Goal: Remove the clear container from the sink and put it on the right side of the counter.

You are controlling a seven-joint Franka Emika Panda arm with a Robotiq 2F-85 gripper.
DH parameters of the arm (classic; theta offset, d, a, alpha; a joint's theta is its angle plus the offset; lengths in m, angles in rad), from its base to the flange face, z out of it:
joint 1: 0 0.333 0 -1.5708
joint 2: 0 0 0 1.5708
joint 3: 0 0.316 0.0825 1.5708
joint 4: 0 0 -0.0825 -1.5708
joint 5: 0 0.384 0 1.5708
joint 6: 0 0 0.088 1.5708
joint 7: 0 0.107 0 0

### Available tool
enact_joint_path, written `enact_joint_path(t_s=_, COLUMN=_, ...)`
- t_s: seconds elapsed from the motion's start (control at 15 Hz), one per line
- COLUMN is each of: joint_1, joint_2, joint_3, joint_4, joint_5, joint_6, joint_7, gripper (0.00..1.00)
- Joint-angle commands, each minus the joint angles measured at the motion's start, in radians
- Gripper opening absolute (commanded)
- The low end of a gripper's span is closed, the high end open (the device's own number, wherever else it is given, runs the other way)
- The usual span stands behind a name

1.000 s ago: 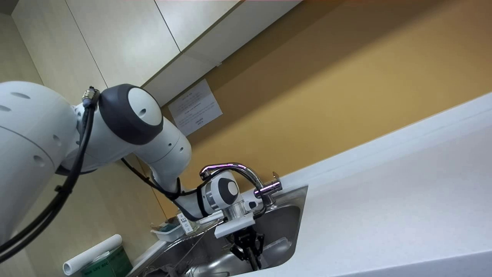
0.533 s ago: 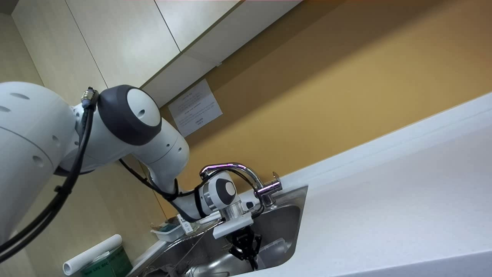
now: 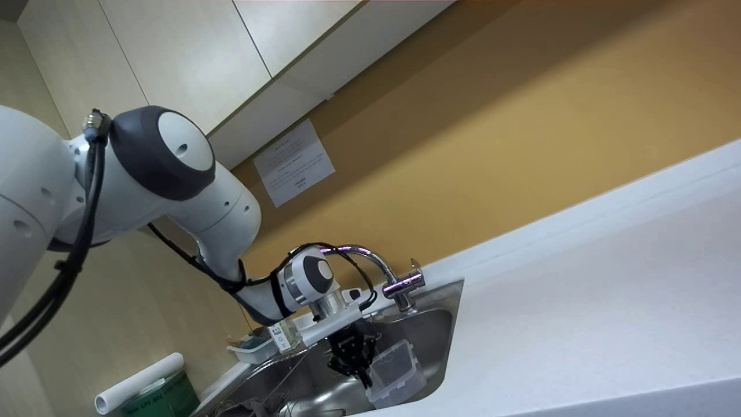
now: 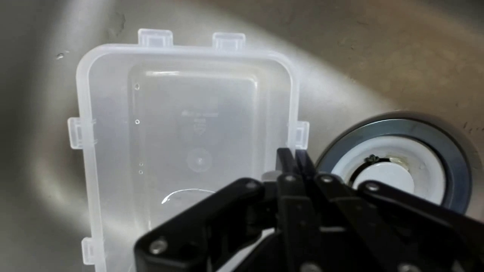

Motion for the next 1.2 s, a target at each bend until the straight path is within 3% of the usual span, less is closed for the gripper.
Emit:
enact_joint_path(t_s=0.0, joint_1=0.018, joint_2=-0.118, joint_3=-0.011, joint_4=-0.098, joint_5=-0.041, joint_6=-0.025, joint_7=0.029, gripper=0.01)
enact_joint_path(t_s=0.73, joint_1=-0.05, joint_2=-0.446, joint_3=-0.04, joint_4=-0.246, joint_5=-0.037, joint_6=-0.244, joint_7=0.05, gripper=0.01)
enact_joint_path(t_s=1.13, joint_1=-0.139, joint_2=-0.533, joint_3=-0.076, joint_4=-0.217, joint_5=0.005, joint_6=-0.306, joint_7=0.033, gripper=0.01)
